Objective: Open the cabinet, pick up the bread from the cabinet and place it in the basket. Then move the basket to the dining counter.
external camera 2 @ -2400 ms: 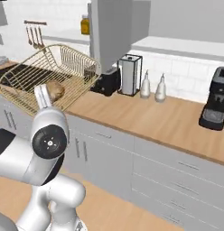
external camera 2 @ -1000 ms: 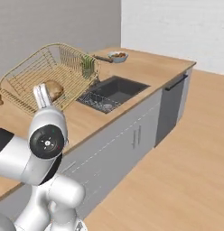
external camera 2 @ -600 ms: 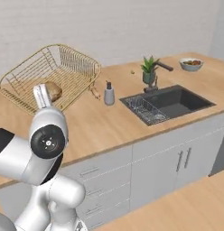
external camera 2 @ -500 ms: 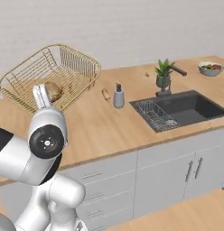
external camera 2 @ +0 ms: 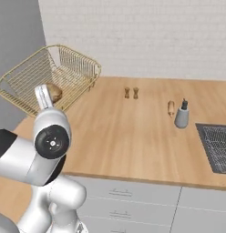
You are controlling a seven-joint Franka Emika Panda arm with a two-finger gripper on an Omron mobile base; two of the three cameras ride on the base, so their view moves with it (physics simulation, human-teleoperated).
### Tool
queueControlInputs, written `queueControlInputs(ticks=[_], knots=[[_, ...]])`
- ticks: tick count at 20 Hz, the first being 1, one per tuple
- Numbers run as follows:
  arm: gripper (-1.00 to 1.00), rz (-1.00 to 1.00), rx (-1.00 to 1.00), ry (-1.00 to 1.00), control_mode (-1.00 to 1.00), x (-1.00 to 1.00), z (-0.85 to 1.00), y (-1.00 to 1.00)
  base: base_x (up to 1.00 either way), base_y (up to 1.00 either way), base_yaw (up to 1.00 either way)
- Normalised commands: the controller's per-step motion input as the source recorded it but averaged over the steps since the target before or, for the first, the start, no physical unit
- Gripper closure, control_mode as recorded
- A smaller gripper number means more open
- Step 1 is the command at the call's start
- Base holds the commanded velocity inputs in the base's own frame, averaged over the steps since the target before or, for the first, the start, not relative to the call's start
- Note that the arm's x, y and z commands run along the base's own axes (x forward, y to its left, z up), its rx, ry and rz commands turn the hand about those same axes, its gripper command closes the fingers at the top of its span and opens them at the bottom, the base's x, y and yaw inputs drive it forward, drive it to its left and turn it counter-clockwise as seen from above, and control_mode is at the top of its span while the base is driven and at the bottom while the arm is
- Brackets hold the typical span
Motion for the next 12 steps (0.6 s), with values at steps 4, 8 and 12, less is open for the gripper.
queueControlInputs(ticks=[4,8,12], knots=[[1.0,0.0,0.0,0.0,1.0,0.0,0.0,0.0,0.53,-0.04,0.18],[1.0,0.07,0.0,0.06,-1.0,0.32,-0.28,-0.32,0.31,-0.08,0.05],[1.0,0.13,0.0,0.16,-1.0,0.81,-0.85,-0.59,0.0,0.0,0.0]])
